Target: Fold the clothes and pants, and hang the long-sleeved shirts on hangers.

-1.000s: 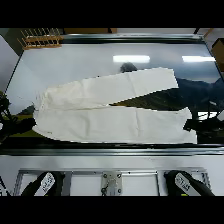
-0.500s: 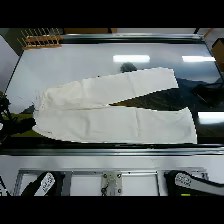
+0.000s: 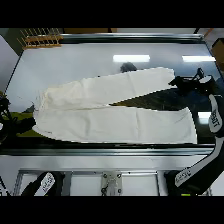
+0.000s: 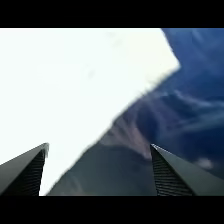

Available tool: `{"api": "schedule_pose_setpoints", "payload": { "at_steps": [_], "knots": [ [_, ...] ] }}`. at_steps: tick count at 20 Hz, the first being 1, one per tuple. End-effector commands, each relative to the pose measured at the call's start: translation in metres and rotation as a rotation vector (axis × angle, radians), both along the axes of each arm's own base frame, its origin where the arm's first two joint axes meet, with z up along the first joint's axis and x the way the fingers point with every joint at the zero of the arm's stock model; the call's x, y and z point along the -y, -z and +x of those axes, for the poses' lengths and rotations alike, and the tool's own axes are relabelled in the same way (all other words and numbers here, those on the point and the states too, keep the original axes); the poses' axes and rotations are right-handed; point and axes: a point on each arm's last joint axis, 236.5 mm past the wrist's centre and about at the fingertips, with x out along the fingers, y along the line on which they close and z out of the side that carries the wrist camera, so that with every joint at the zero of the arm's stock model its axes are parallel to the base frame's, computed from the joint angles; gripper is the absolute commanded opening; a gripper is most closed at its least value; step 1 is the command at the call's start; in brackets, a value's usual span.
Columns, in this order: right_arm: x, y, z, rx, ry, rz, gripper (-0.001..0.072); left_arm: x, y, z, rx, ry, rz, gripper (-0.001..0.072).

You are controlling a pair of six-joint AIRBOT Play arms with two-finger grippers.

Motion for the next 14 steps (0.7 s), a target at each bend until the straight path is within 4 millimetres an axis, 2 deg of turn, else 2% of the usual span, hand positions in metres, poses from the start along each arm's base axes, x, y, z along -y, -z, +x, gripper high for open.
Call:
{"api": "schedule_pose_setpoints", "payload": {
  "at_steps": [1,2,4,5,6,7,8,11,12,14],
  "knots": [
    [-0.009,0.014,0.028,0.052,0.024,-0.015,0.0672,0.0,0.0,0.0,0.0,0.001,0.001,0.002],
    [-0.009,0.016,0.031,0.06,0.03,-0.022,0.0578,0.0,0.0,0.0,0.0,0.001,0.001,0.002],
    [-0.006,0.013,0.039,0.092,0.049,-0.044,0.0543,0.0,0.0,0.0,0.0,0.0,0.001,0.002],
    [-0.004,0.011,0.042,0.109,0.059,-0.054,0.0462,0.0,0.0,0.0,0.0,0.0,0.001,0.002],
    [-0.003,0.01,0.043,0.114,0.063,-0.056,0.031,0.0,0.0,0.0,-0.001,0.001,0.001,0.002],
    [-0.004,0.01,0.042,0.109,0.058,-0.053,0.0113,0.0,0.0,0.0,0.0,0.0,0.001,0.002],
    [-0.005,0.009,0.039,0.097,0.048,-0.048,0.0011,0.0,0.0,0.0,0.0,0.001,0.001,0.002],
    [0.004,-0.011,0.019,0.054,-0.011,-0.081,0.001,0.0,0.0,0.0,0.0,0.001,0.002,0.002],
    [0.01,-0.017,0.006,0.018,-0.05,-0.13,0.001,0.0,0.0,0.0,0.0,0.0,0.001,0.002],
    [0.029,-0.022,-0.034,-0.106,-0.117,-0.28,0.001,0.0,0.0,0.0,0.0,0.001,0.002,0.002]
  ]
}}
